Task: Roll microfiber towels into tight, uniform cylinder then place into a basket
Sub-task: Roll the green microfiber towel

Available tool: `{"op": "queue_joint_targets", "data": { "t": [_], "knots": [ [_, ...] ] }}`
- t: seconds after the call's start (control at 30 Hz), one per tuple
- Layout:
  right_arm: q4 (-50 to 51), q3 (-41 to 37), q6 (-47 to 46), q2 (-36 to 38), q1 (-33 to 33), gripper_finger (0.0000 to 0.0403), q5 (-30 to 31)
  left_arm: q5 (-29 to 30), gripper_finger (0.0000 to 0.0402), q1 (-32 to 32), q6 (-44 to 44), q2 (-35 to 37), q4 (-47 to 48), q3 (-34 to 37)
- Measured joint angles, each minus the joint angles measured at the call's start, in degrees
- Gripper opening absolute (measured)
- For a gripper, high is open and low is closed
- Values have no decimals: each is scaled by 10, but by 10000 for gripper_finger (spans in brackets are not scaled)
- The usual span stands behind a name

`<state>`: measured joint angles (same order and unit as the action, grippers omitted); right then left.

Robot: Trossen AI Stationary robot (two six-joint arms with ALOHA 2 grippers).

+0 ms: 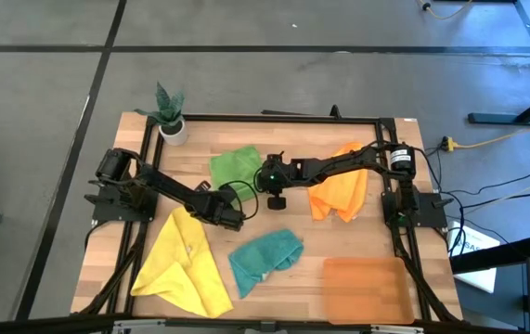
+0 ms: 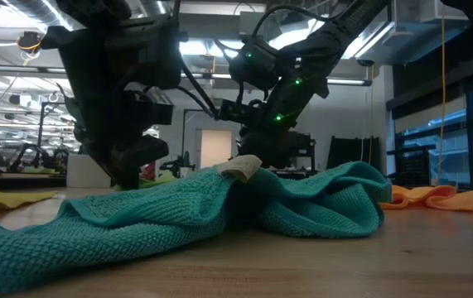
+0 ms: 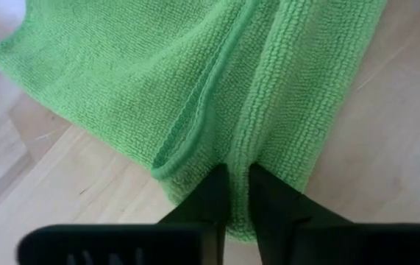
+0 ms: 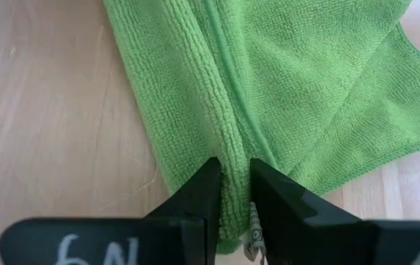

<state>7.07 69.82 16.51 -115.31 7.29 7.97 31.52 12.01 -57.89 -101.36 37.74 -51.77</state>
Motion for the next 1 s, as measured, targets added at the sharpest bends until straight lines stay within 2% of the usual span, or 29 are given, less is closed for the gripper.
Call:
{"op": "queue_joint_targets", "data": {
  "t": [0.17, 0.4, 1.0],
  "knots": [
    [1, 0, 0, 0, 0, 77, 0, 7, 77, -3, 3, 0, 2, 0],
    [1, 0, -13, 0, 0, 77, 2, 2, 80, -8, 21, 7, 8, -1],
    [-3, 0, -12, 0, 0, 77, 1, 10, 80, -3, 28, 19, 153, -62]
  ]
}}
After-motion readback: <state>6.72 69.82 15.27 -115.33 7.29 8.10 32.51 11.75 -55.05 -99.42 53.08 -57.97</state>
